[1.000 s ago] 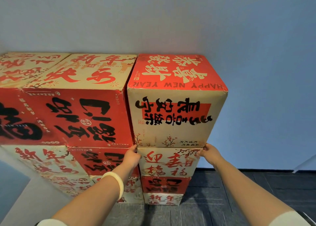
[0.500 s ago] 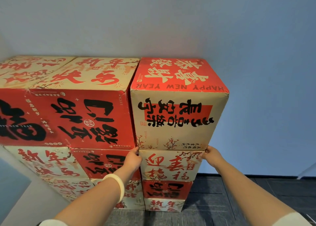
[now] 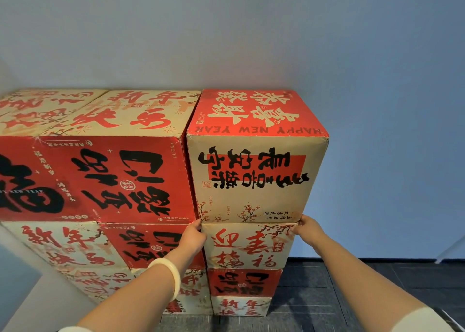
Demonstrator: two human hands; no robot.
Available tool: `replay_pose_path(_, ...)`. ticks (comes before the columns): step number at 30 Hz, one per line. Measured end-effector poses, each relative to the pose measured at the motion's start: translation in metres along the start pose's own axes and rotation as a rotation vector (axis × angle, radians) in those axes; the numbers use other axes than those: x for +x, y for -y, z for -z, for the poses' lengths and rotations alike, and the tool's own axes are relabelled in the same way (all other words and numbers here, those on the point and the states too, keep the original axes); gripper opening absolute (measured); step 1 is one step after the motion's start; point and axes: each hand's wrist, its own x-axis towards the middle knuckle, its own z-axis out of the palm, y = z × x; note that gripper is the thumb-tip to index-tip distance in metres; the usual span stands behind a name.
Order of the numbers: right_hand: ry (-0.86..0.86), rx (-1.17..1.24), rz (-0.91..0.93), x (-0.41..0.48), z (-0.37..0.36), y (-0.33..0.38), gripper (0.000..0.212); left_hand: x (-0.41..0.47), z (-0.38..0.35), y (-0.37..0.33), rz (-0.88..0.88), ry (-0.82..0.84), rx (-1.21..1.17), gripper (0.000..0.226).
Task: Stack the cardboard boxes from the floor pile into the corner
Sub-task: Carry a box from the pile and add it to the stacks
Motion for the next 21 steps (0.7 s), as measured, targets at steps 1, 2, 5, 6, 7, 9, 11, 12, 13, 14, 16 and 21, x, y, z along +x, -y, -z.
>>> replay_pose_path(1, -0.003, 0.006, 0.002, -0.001, 0.0, 0.0, 0.04, 0.0, 0.001, 0.0, 0.002, 0.003, 0.003, 0.052)
replay_pose_path(2, -0.007, 0.011, 0.006, -0.002, 0.0, -0.001, 0.04, 0.002, 0.001, 0.002, -0.005, 0.009, 0.011, 0.05)
replay_pose_path(5, -0.007, 0.024, 0.012, -0.004, -0.001, -0.002, 0.041, 0.003, 0.003, 0.004, -0.012, 0.011, 0.016, 0.048)
replay_pose_path(6, -0.006, 0.023, 0.015, -0.004, 0.0, -0.003, 0.041, 0.003, 0.003, 0.005, -0.01, 0.01, 0.017, 0.049)
replay_pose_path(7, -0.005, 0.017, 0.014, -0.004, 0.0, -0.003, 0.041, 0.003, 0.003, 0.004, -0.007, 0.008, 0.019, 0.05)
replay_pose_path(9, -0.01, 0.004, 0.011, -0.005, 0.0, -0.002, 0.04, 0.003, 0.003, 0.005, -0.001, 0.005, 0.022, 0.053)
replay_pose_path(11, -0.036, -0.011, 0.024, -0.008, -0.001, -0.001, 0.038, 0.002, 0.002, 0.004, 0.0, 0.004, 0.035, 0.055)
replay_pose_path(12, -0.06, -0.025, 0.037, -0.009, -0.001, 0.0, 0.04, 0.003, 0.001, 0.005, -0.004, 0.004, 0.041, 0.055)
replay_pose_path(13, -0.087, -0.04, 0.05, -0.01, -0.002, 0.001, 0.043, 0.002, 0.0, 0.005, -0.011, 0.002, 0.05, 0.054)
replay_pose_path(14, -0.117, -0.054, 0.064, -0.01, -0.003, 0.001, 0.047, 0.001, -0.001, 0.005, -0.019, -0.001, 0.064, 0.053)
replay_pose_path(16, -0.167, -0.072, 0.087, -0.008, -0.006, 0.0, 0.051, -0.001, -0.003, 0.006, -0.046, -0.017, 0.085, 0.051)
replay_pose_path(21, -0.264, -0.108, 0.116, -0.002, -0.014, -0.005, 0.05, -0.002, -0.003, 0.009, -0.105, -0.034, 0.118, 0.042)
